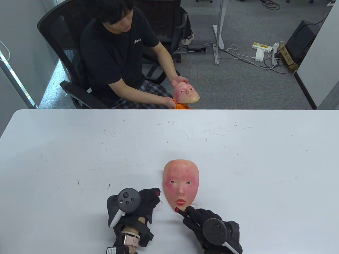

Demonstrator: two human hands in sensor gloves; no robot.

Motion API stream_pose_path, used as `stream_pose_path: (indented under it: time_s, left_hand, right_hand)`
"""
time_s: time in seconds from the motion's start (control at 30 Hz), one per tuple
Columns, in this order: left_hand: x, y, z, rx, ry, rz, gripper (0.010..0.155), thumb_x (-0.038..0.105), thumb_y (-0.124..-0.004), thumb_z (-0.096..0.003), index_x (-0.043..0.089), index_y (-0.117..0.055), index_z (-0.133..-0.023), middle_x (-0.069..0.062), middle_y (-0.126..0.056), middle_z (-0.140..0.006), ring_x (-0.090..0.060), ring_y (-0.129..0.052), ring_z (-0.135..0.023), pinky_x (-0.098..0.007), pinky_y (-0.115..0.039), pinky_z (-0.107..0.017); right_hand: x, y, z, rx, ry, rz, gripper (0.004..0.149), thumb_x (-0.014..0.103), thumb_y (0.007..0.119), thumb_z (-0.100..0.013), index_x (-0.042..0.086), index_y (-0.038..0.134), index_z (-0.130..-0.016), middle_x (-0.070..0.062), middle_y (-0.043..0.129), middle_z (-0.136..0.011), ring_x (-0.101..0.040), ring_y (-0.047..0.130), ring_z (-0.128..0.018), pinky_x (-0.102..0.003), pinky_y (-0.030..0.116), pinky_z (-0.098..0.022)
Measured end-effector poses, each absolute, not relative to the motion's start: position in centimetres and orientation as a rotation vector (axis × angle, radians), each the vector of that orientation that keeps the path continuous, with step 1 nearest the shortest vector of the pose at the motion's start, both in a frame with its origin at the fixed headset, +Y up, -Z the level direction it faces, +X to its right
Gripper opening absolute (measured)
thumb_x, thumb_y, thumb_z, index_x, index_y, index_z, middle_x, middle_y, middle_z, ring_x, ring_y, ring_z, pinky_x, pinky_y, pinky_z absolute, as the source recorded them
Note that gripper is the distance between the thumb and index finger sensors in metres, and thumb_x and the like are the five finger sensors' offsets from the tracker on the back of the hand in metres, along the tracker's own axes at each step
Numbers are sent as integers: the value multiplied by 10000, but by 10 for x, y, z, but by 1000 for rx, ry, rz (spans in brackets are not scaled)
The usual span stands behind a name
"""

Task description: Apply lipstick on mannequin lips

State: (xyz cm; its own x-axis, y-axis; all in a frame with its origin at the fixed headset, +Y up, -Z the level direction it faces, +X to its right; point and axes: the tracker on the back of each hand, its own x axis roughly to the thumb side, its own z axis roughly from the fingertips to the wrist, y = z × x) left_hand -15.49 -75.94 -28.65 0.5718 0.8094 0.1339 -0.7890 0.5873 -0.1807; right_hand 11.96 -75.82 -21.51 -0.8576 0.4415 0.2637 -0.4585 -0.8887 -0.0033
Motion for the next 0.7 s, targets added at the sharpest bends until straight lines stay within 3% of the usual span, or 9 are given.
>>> stream_pose_path:
  time_s: [0.2,0.7]
  left_hand:
    - [-151,-770,-287,-223,-271,1368,522,377,-774,-467,156,-854,-933,-158,-939,-813,-311,-955,-593,-447,-786,-407]
    - [-120,-766,-284,-270,-411,1234,520,390,-770,-472,178,-846,-940,-140,-932,-830,-300,-948,-615,-439,-784,-426]
  right_hand:
    - [121,-759,-216,344,-85,2624,523,479,822,-335,231,881,-791,-64,1004,-602,-281,994,-440,-446,808,-384]
    - [119,-761,-216,364,-87,2623,523,474,812,-344,206,881,-788,-53,1005,-589,-275,995,-441,-444,809,-387]
